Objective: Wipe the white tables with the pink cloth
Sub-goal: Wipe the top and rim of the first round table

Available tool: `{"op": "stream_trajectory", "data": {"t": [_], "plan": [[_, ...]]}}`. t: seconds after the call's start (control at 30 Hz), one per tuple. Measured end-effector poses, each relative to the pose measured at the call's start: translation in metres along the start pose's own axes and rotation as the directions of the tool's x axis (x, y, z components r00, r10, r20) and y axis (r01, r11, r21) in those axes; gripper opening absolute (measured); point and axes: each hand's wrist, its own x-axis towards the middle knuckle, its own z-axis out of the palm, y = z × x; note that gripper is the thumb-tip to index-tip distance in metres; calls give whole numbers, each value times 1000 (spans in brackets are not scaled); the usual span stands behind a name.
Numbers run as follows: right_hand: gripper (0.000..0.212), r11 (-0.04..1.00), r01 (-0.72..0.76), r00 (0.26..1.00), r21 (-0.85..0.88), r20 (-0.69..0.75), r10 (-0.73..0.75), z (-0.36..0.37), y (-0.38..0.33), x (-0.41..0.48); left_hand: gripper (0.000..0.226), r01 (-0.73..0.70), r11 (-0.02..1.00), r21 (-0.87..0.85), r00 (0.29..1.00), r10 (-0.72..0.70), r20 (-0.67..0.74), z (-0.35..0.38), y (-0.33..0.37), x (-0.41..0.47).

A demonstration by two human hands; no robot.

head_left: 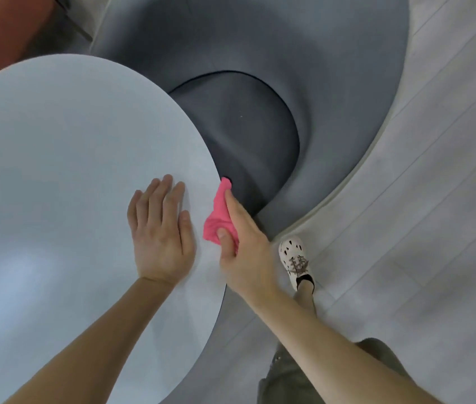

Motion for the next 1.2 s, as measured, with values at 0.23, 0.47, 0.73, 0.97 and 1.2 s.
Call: {"op": "stream_trajectory", "data": {"t": [0.23, 0.47, 0.73, 0.97, 1.2], "plan": [[72, 992, 97, 979, -86, 189, -79, 22, -52, 173, 42, 7, 1000, -20, 1000, -8, -20, -5, -3, 1], [78, 995, 47, 992, -86, 124, -36, -21, -11, 44, 33, 188, 975, -122, 974, -201, -106, -8, -15, 56], [72, 986, 109, 922, -124, 385, -53, 29, -81, 246, 44, 508, 861, 7, 853, -503, -139, 16, -56, 153], [79, 984, 135, 903, -118, 423, -73, -3, -60, 214, 50, 576, 816, 45, 816, -572, -85, 19, -51, 156], [80, 985, 122, 846, -122, 532, -39, 36, -100, 276, 57, 659, 752, 13, 751, -656, -77, 16, -50, 156]]}}
